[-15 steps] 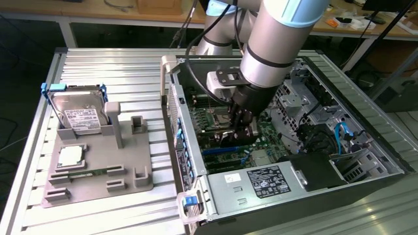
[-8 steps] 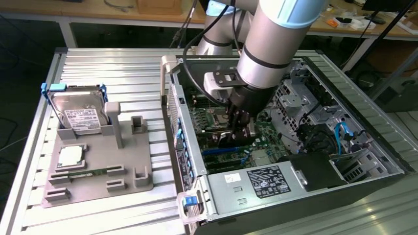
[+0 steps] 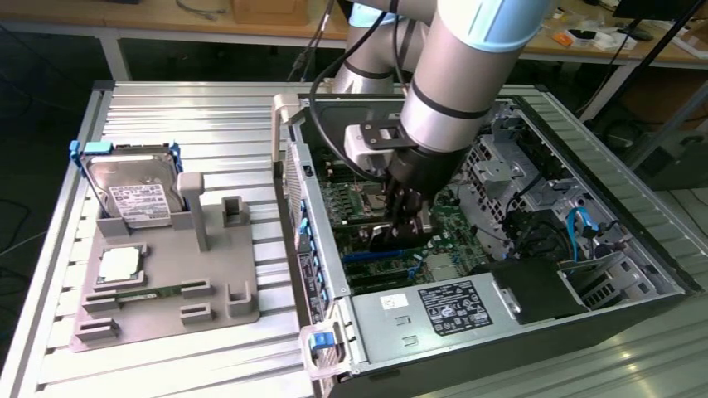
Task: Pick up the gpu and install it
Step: 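Insert the gpu into the slot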
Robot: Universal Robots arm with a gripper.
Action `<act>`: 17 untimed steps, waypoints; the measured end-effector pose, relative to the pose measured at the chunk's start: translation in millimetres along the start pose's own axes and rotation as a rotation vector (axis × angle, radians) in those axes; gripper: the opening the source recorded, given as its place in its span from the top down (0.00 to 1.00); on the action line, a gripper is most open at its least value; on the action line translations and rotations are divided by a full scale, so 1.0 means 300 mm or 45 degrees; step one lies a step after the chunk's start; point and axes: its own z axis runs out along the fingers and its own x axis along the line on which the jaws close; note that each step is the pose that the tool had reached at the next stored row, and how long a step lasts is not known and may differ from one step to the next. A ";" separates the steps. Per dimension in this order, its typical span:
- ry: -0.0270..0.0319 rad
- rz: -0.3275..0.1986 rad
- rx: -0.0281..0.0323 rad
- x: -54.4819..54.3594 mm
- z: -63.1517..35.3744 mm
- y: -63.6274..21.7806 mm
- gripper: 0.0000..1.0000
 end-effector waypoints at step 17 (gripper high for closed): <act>-0.0001 0.000 0.0001 0.001 0.024 0.004 0.73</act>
